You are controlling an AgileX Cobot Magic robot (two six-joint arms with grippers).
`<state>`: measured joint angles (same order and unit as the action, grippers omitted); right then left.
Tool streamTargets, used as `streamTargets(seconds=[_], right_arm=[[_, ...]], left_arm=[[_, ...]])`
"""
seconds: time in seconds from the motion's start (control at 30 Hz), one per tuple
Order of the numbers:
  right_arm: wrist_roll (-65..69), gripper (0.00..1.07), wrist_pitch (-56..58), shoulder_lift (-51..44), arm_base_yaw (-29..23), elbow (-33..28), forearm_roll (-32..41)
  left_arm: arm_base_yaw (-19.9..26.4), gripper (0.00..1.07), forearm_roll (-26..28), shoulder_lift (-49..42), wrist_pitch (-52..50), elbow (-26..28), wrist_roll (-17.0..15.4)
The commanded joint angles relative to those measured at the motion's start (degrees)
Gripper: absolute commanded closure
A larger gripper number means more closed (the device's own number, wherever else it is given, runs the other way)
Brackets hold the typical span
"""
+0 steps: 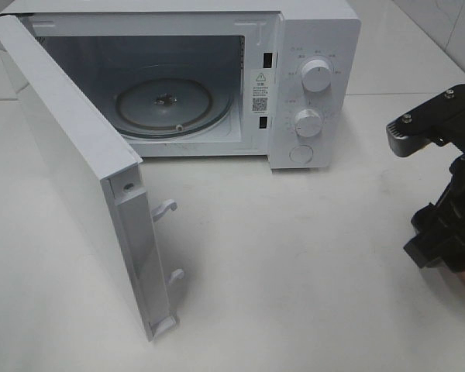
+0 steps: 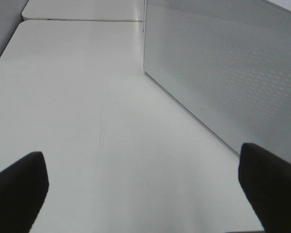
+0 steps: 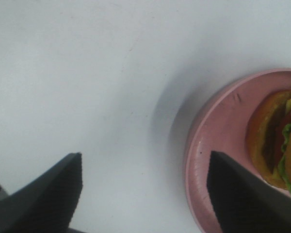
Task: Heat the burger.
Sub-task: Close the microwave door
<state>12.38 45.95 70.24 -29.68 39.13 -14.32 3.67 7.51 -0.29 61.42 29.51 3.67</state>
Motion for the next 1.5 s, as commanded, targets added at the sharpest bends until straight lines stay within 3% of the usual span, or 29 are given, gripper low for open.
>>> streamTargets(seconds=[0.03, 0.43, 0.7, 0.9, 0.97, 1.5], right_arm=[[-4.9, 0.29, 3.0, -3.6, 0.2, 0.3, 4.1], [-5.7, 0.31, 10.3, -17.4, 0.2, 0.2, 6.5], [-5.7, 0.31, 10.8, -31.6, 0.3, -3.0, 6.4], [-5.7, 0.31, 10.9, -41.7, 5.2, -7.7, 6.6], [-5.7, 0.31, 10.7, -47.6, 9.9, -9.9, 8.0], [-5.7, 0.31, 11.2, -65.8, 19.0, -10.4, 8.0]], left_arm=[[0.1, 0.07, 0.3, -0.3, 0.1, 0.1, -0.3], [0.1, 0.07, 0.3, -0.3, 0.1, 0.1, -0.3], [0.1, 0.07, 0.3, -0.3, 0.1, 0.1, -0.3], [0.1, 0.07, 0.3, -0.3, 0.1, 0.1, -0.3], [0.1, 0.07, 0.3, -0.3, 0.1, 0.1, -0.3], [0.1, 0.07, 0.3, -0.3, 0.1, 0.1, -0.3]])
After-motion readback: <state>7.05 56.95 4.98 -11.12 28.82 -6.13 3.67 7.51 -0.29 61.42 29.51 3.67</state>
